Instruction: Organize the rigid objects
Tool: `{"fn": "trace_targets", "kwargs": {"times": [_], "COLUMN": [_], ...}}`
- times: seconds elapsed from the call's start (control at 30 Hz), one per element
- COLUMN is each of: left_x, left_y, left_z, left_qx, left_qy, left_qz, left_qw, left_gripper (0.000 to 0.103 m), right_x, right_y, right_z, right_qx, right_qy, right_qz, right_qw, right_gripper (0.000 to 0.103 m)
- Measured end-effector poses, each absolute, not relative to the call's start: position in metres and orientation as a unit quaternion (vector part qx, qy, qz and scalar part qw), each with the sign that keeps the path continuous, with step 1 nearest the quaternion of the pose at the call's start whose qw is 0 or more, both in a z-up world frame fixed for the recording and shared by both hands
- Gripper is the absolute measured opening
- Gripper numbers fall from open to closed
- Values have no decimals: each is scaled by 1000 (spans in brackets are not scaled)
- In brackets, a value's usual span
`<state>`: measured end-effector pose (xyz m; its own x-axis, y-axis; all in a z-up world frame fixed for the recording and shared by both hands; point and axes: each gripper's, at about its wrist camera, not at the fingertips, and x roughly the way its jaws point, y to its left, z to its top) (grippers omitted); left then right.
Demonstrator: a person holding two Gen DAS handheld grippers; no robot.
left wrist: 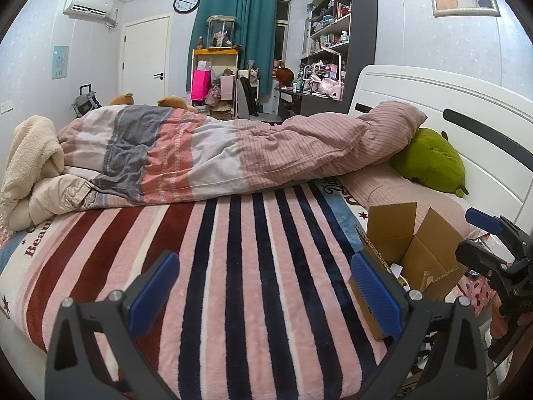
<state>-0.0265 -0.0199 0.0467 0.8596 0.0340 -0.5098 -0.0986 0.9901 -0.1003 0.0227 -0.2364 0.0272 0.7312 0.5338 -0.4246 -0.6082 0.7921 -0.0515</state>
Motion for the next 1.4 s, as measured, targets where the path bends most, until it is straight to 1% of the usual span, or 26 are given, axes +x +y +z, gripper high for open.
{"fn": "trace_targets", "kwargs": {"times": [1.4], "left_x": [-28], "left_y": [-16], "left_z": [47], "left_qx": [-63], "left_qy": [263], "left_qz": [33], "left_qw": [962], "left_gripper": [102], "right_x": [16], "right_y": [-237], "right_z": [22], "right_qx": [-96], "right_qy": [199], "right_qz": [304], "right_qw": [927], "right_gripper": [103]}}
